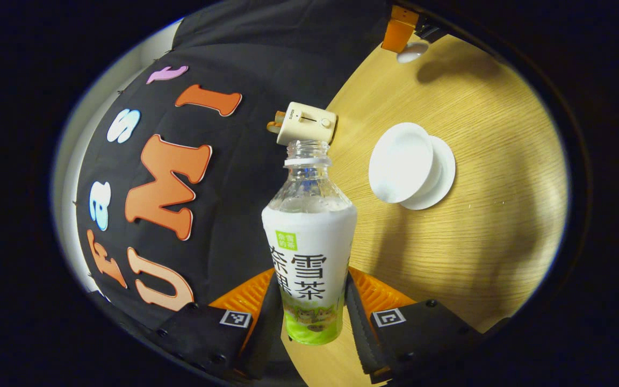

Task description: Open the teacup lid with one hand, grasp the water bottle and pour water into the teacup with the other hand; after pouring, place the water bottle on the coaster and then close the teacup lid.

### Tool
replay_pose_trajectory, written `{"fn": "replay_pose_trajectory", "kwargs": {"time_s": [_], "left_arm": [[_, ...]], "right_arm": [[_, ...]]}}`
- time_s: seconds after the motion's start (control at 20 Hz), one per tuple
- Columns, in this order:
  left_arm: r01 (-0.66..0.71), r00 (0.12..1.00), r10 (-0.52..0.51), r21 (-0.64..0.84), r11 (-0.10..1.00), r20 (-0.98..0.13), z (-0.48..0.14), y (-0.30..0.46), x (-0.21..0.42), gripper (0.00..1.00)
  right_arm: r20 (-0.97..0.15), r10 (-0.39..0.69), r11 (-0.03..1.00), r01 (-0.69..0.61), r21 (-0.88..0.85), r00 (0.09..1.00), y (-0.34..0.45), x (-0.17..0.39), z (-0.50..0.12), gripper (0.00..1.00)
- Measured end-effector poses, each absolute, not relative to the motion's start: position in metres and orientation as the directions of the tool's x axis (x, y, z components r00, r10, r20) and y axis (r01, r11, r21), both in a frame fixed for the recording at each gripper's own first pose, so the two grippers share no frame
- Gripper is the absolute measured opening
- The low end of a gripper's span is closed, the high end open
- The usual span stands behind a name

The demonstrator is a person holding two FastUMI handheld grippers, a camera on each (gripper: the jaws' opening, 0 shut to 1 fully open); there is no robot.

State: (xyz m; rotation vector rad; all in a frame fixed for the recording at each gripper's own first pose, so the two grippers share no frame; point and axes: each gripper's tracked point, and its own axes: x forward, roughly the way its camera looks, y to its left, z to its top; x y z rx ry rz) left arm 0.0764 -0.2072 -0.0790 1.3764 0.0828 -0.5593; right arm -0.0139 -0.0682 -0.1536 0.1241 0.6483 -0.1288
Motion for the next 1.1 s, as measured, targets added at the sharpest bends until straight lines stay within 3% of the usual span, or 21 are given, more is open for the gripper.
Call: {"fn": "replay_pose_trajectory", "kwargs": {"time_s": [0.1, 0.15, 1.1], "left_arm": [[0.409, 0.869, -0.325, 0.911, 0.047, -0.373, -0.08, -0.21, 0.081, 0.71], [0.399, 0.871, -0.322, 0.917, 0.021, -0.371, -0.078, -0.21, 0.083, 0.64], [0.269, 0.856, -0.321, 0.878, -0.395, -0.406, -0.065, -0.224, 0.092, 0.67]], "right_arm": [[-0.612, -0.078, 0.984, 0.158, 0.077, 0.787, -0.068, -0.014, -0.156, 0.19], [-0.613, -0.079, 0.984, 0.159, 0.077, 0.786, -0.068, -0.016, -0.156, 0.19], [-0.624, -0.085, 0.982, 0.173, 0.081, 0.777, -0.075, -0.018, -0.161, 0.18]]}}
